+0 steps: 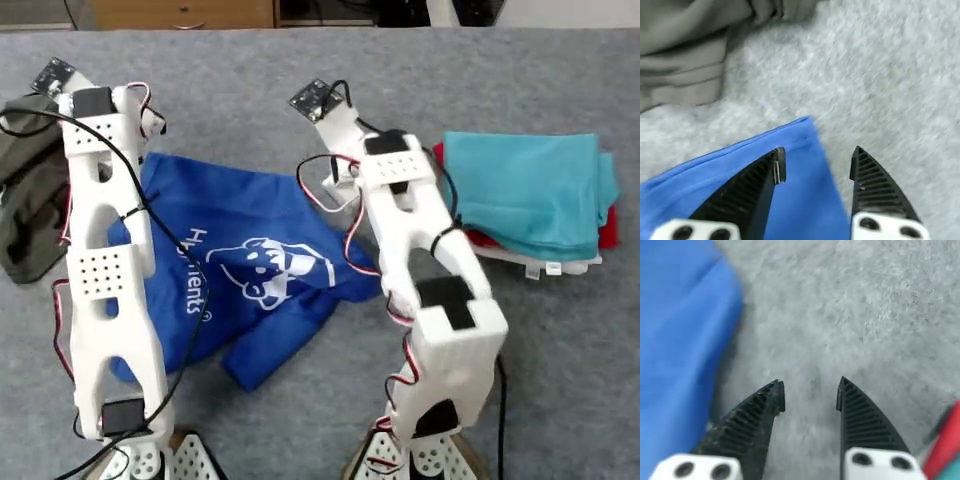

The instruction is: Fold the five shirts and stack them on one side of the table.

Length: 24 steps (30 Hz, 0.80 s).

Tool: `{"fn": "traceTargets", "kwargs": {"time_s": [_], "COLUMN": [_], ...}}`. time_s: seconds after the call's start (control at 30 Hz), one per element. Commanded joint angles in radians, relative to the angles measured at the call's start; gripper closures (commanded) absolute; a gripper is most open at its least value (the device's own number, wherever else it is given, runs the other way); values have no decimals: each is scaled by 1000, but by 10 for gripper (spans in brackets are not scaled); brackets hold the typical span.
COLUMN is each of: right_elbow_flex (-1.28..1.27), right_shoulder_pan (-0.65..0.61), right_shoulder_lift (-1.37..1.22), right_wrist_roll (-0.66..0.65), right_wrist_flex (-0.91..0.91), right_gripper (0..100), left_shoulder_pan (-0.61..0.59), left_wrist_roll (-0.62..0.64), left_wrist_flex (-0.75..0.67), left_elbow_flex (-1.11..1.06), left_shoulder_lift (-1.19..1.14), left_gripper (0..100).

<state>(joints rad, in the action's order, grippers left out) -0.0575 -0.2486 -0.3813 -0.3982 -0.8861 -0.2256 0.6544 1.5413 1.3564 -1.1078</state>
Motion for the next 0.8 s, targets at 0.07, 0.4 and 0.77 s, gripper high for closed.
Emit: {"fn": "traceTargets", "kwargs": {"time_s": [0.07,0.4,0.77], "right_elbow_flex": [1,1,1], "right_shoulder_pan": [22,45,45], "right_shoulder_lift": [-19,-22,-22], "right_wrist_roll": [49,49,49], "right_wrist_flex": [98,98,98], "right_gripper": [814,814,814], "left_shoulder_pan": [12,43,32], "left_wrist_roll": [54,71,74], "left_wrist_flex": [-112,-141,-60], "left_elbow_flex": [72,72,74], "left_shoulder_lift": [-41,-157,-159], "left_gripper": [787,786,834]}}
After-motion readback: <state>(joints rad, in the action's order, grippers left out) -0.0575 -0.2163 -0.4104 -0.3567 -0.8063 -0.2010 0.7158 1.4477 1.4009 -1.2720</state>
